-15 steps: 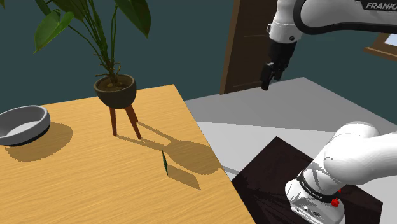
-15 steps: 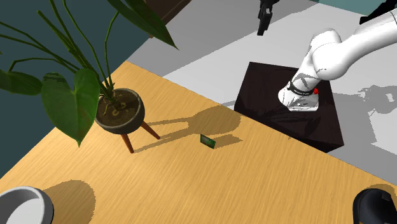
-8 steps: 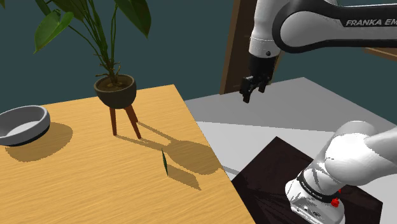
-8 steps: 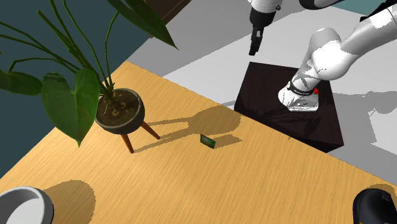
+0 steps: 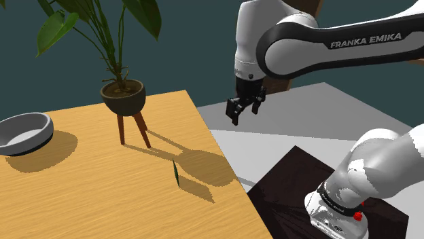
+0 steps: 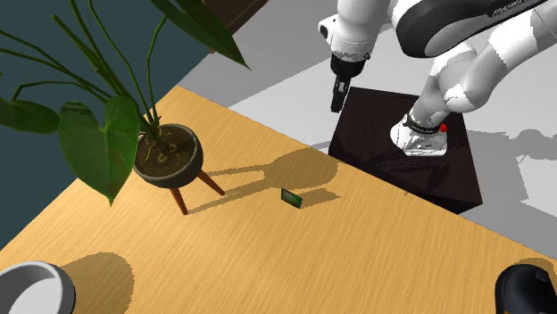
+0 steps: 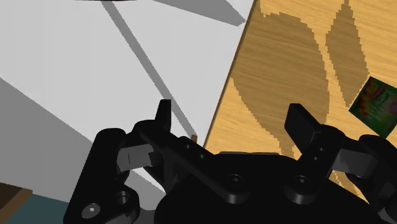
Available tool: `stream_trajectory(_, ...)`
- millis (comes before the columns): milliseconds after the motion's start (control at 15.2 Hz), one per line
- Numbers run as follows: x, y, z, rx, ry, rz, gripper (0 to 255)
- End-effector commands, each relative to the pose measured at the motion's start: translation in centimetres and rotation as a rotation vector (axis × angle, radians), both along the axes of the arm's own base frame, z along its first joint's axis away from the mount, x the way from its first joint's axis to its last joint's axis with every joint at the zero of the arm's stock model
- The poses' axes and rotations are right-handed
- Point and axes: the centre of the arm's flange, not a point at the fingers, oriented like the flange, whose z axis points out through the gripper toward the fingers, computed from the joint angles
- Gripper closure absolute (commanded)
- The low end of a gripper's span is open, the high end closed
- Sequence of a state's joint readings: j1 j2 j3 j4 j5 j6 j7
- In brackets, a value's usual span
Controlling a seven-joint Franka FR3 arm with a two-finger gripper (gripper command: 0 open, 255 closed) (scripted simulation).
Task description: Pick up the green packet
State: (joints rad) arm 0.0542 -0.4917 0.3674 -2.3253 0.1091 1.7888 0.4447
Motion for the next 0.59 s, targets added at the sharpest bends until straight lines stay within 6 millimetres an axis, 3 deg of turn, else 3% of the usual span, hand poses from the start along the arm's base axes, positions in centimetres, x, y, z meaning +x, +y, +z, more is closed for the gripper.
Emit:
stream_trajectory(0,0.8,2.3,-1.1,0.004,-0.002,-0.018,0)
stream_trajectory(528,4.4,11.1,-5.1,0.014,-0.005,-0.082,0)
